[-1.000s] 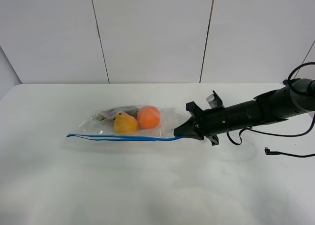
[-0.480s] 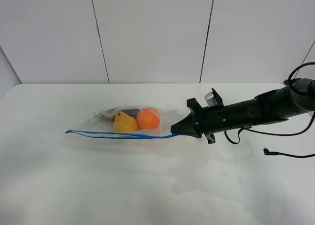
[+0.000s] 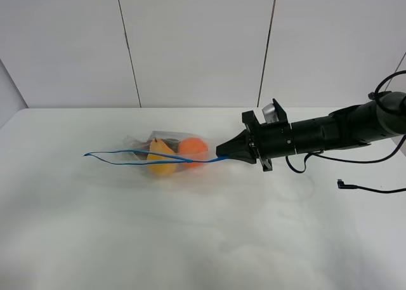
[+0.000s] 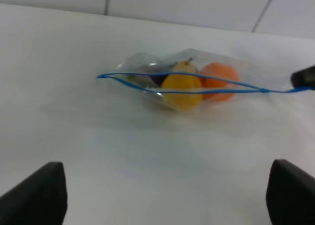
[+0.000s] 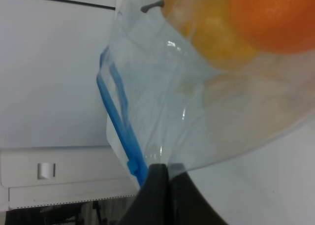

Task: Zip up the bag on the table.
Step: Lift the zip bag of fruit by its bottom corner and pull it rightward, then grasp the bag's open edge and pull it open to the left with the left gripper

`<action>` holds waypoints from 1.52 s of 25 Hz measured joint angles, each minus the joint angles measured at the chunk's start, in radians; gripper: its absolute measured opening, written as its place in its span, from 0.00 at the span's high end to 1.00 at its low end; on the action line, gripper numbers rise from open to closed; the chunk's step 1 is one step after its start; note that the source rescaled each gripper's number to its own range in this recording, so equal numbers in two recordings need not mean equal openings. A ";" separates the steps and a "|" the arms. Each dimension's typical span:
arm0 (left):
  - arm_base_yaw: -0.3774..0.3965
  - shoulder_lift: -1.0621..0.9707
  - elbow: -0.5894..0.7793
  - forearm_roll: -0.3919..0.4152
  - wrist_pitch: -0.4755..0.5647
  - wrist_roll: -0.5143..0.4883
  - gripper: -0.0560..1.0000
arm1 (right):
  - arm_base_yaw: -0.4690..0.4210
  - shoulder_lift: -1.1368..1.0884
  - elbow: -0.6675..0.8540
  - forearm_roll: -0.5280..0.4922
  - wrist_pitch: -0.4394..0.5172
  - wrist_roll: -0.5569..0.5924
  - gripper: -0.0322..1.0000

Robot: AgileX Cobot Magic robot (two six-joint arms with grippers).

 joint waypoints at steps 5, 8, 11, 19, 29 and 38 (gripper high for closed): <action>0.000 0.181 0.000 -0.018 -0.155 0.107 0.00 | 0.000 0.000 -0.001 -0.016 0.000 0.000 0.97; 0.000 0.321 0.000 -0.022 -0.292 0.150 0.00 | 0.000 0.000 -0.001 -0.021 0.001 0.000 0.97; 0.000 0.441 0.000 -0.023 -0.379 0.157 0.00 | 0.000 0.000 -0.001 -0.037 0.004 0.000 0.97; -0.198 0.605 0.000 -0.038 -0.406 0.157 0.00 | 0.000 0.000 -0.001 -0.089 0.008 -0.001 0.97; -0.622 0.608 0.000 -0.050 -0.430 0.205 0.00 | 0.000 0.000 -0.001 -0.097 0.007 -0.001 0.97; -0.648 0.779 -0.024 -0.050 -0.558 0.332 0.00 | 0.000 0.000 -0.001 -0.097 0.003 -0.001 0.97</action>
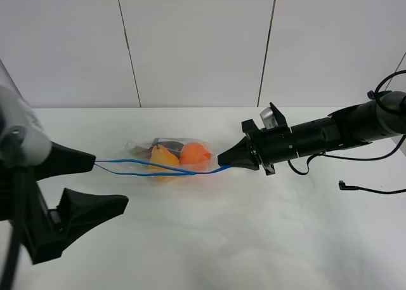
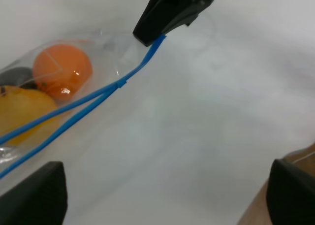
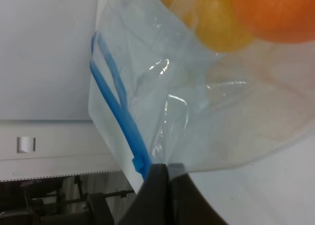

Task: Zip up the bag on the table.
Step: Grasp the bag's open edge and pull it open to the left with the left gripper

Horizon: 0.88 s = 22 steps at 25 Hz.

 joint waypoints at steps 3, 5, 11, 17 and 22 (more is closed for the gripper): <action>0.000 0.099 -0.053 -0.016 -0.014 0.011 0.00 | 0.000 0.000 0.000 0.000 0.000 0.000 0.97; 0.000 0.166 -0.098 -0.049 -0.020 0.040 0.00 | 0.000 0.000 0.000 0.000 0.000 0.000 0.97; 0.000 0.351 -0.163 -0.135 -0.080 0.219 0.00 | 0.000 0.000 0.000 0.000 0.000 0.000 0.97; 0.000 0.512 -0.163 -0.146 -0.173 0.268 0.00 | 0.000 0.000 0.000 0.000 0.000 0.000 0.97; 0.000 0.608 -0.163 -0.146 -0.246 0.272 0.00 | 0.000 0.000 0.000 0.000 0.000 0.000 0.97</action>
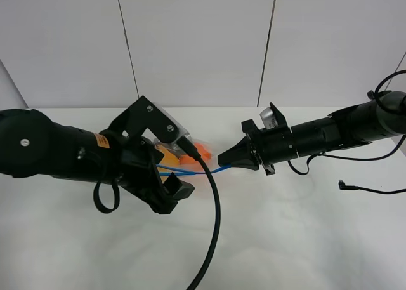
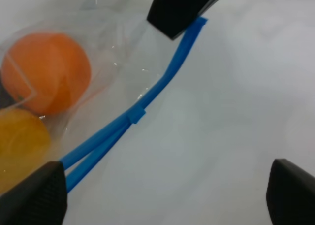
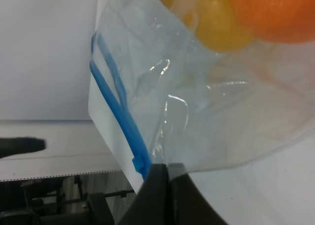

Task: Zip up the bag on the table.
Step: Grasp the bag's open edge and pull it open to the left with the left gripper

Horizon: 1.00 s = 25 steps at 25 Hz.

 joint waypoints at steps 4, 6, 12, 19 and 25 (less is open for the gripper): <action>0.000 0.072 -0.016 0.000 -0.029 0.023 0.00 | 0.000 0.000 0.000 0.000 0.001 0.000 0.97; 0.000 0.111 -0.035 0.000 -0.032 0.054 0.00 | 0.000 0.000 0.000 0.000 0.001 0.000 0.97; 0.000 0.224 -0.115 0.000 -0.034 0.076 0.00 | 0.000 0.000 0.000 0.000 0.001 0.000 0.97; 0.000 0.271 -0.159 0.000 -0.050 0.099 0.00 | 0.000 0.000 0.000 -0.002 0.006 0.000 0.97; 0.000 0.309 -0.162 0.000 -0.064 0.136 0.17 | 0.000 0.000 0.000 -0.005 0.013 0.000 0.97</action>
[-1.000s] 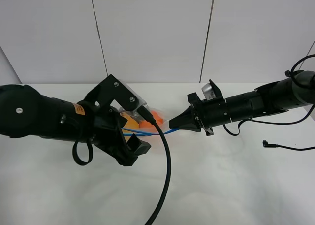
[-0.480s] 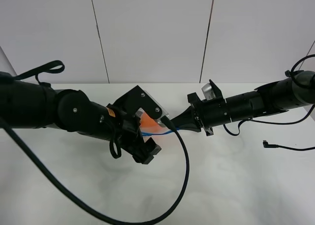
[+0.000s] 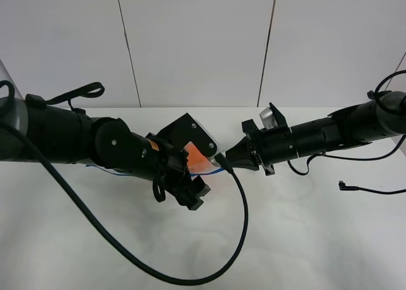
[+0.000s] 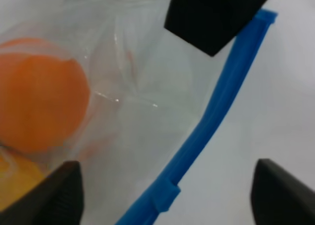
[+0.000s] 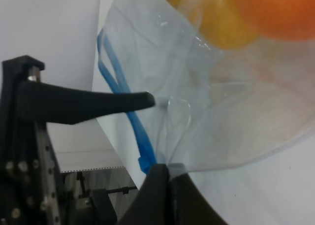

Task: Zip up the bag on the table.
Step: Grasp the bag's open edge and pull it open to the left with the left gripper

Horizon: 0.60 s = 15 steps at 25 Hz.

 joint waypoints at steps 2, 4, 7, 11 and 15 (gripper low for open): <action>0.000 0.005 0.000 0.000 -0.012 0.014 0.22 | 0.000 0.000 0.000 -0.001 0.001 0.000 0.97; 0.000 0.006 0.000 0.000 -0.029 0.019 0.30 | 0.000 0.000 0.000 -0.001 0.001 0.000 0.97; 0.000 0.006 0.000 0.000 -0.045 0.021 0.49 | 0.000 0.000 0.000 -0.002 0.002 0.000 0.97; 0.000 0.006 0.000 0.000 -0.045 0.021 0.78 | 0.000 0.000 0.000 -0.002 0.002 0.000 0.97; 0.000 0.006 0.000 0.007 -0.044 0.029 0.93 | 0.000 0.000 0.000 -0.002 0.002 0.000 0.97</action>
